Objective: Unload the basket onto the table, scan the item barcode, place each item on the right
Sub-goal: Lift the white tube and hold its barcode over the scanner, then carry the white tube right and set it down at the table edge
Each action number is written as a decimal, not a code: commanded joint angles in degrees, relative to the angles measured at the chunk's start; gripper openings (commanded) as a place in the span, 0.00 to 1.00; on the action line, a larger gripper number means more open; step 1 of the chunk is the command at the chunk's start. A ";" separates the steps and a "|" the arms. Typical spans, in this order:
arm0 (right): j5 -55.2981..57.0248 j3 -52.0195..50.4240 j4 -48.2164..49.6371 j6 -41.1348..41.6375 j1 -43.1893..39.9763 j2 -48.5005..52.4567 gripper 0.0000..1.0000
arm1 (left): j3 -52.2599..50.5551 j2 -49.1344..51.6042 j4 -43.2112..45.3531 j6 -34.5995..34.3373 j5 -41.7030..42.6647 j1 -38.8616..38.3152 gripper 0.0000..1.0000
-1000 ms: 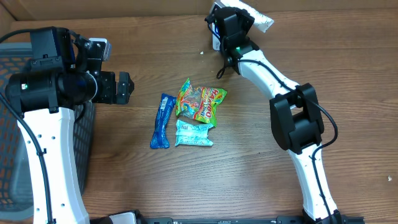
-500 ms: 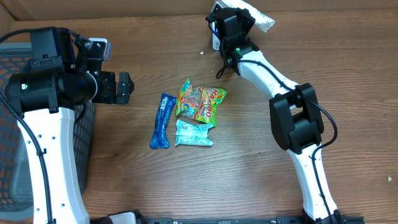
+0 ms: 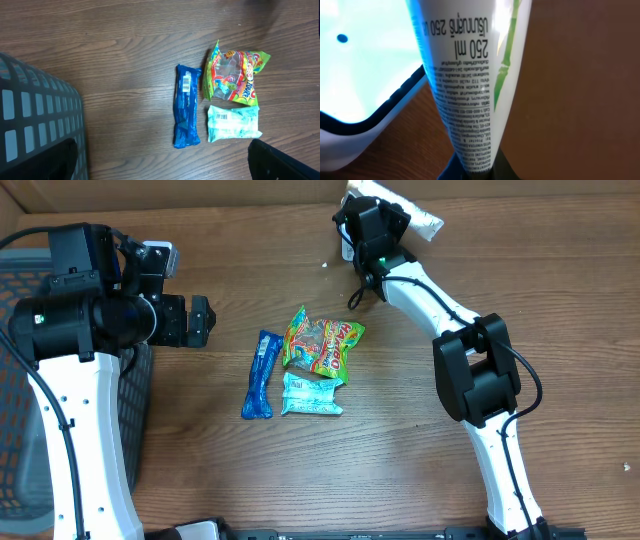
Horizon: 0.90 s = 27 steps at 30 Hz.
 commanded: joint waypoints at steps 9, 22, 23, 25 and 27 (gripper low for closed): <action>-7.89 0.31 -17.33 16.96 4.57 -16.87 0.04 | 0.37 -0.02 0.04 0.26 0.48 0.00 1.00; -49.27 -0.09 -62.62 60.98 -10.95 -34.42 0.04 | 0.37 -0.02 0.04 0.26 0.48 0.00 1.00; -50.53 -0.96 -64.48 63.30 -13.03 -34.27 0.04 | 0.37 -0.02 0.07 0.26 0.48 0.00 1.00; -52.00 -3.58 -65.88 67.87 -16.87 -34.05 0.04 | 0.37 -0.02 0.09 0.26 0.48 0.00 1.00; -52.70 -7.04 -65.26 72.13 -20.31 -34.01 0.04 | 0.37 -0.02 0.07 0.26 0.48 0.00 1.00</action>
